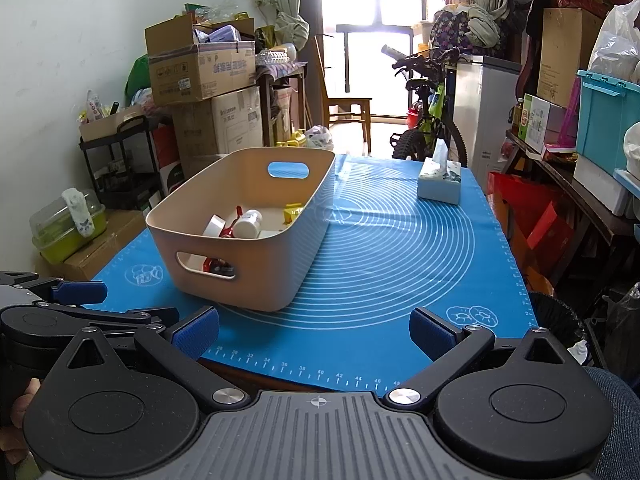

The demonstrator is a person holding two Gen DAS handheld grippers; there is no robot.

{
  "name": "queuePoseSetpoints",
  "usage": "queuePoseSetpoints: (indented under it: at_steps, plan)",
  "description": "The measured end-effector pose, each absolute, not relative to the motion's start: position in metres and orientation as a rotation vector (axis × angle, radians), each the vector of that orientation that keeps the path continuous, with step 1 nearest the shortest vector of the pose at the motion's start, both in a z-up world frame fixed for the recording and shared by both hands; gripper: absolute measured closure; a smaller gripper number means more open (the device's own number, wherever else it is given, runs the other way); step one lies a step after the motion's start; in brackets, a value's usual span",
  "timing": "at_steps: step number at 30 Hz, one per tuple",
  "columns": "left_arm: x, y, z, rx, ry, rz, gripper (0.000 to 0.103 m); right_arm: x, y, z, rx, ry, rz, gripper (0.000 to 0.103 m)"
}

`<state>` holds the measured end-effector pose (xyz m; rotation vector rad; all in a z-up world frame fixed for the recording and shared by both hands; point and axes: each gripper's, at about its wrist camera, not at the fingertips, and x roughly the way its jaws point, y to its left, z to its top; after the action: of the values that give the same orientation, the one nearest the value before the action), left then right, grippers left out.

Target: Organize rigid objects

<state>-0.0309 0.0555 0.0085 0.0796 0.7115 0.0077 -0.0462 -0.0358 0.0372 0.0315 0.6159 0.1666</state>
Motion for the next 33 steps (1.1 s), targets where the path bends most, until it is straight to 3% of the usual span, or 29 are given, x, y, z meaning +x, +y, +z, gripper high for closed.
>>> queuePoseSetpoints:
  at_steps: [33]
  plan:
    - [-0.0315,0.0543,0.0068,0.076,0.712,0.009,0.027,-0.0462,-0.0354,0.0364,0.029,0.618,0.168,0.002]
